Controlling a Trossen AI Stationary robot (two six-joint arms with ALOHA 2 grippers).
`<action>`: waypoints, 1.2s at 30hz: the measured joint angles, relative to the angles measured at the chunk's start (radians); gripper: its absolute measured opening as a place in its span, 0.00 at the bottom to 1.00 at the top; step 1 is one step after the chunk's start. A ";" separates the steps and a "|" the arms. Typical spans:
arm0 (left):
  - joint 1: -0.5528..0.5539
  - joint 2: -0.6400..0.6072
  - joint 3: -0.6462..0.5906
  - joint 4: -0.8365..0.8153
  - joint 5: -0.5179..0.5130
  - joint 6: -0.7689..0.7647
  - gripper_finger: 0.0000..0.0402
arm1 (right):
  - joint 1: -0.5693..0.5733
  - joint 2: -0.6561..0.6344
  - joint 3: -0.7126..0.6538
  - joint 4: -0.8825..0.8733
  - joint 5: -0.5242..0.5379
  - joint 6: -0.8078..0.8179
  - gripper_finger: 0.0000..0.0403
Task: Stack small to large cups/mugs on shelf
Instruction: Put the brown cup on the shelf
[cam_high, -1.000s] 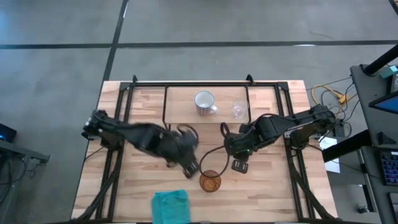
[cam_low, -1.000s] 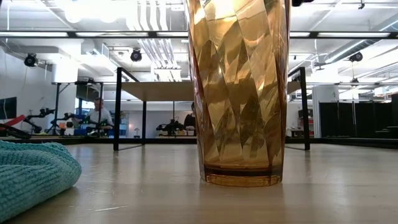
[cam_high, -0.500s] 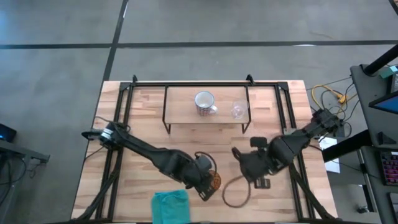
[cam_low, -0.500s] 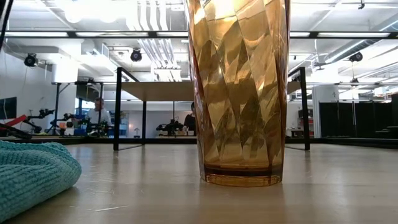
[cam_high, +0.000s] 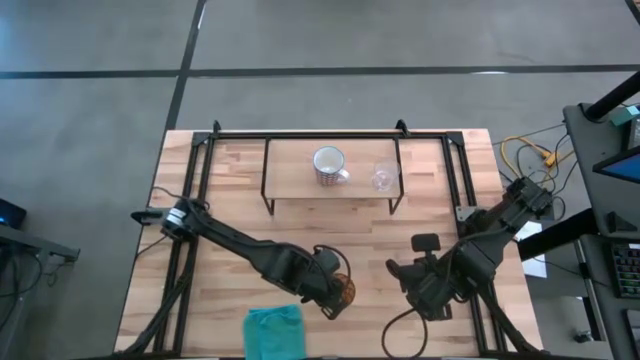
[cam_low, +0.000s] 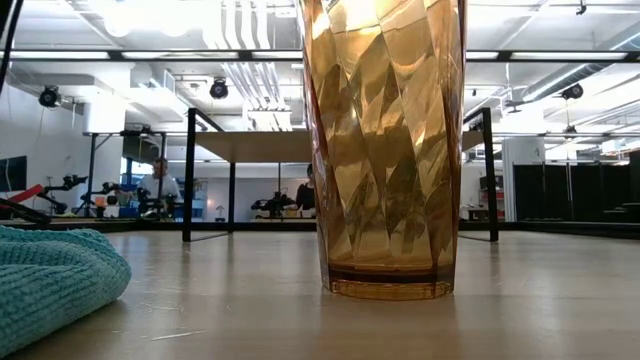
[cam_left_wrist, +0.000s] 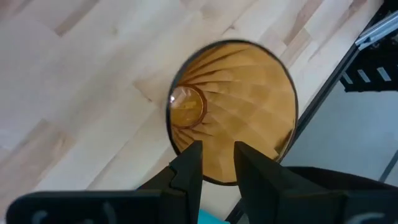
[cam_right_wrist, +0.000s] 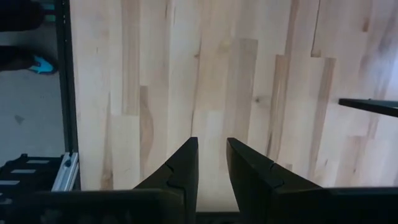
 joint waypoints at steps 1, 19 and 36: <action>0.000 -0.002 0.006 -0.006 -0.005 0.000 0.19 | 0.001 0.000 0.000 0.000 0.001 0.000 0.19; 0.001 -0.007 0.016 -0.120 -0.035 0.002 0.19 | 0.001 0.000 0.000 0.021 0.051 0.001 0.19; 0.001 -0.006 -0.010 -0.112 -0.043 0.003 0.19 | 0.001 0.000 0.000 0.034 0.052 0.027 0.19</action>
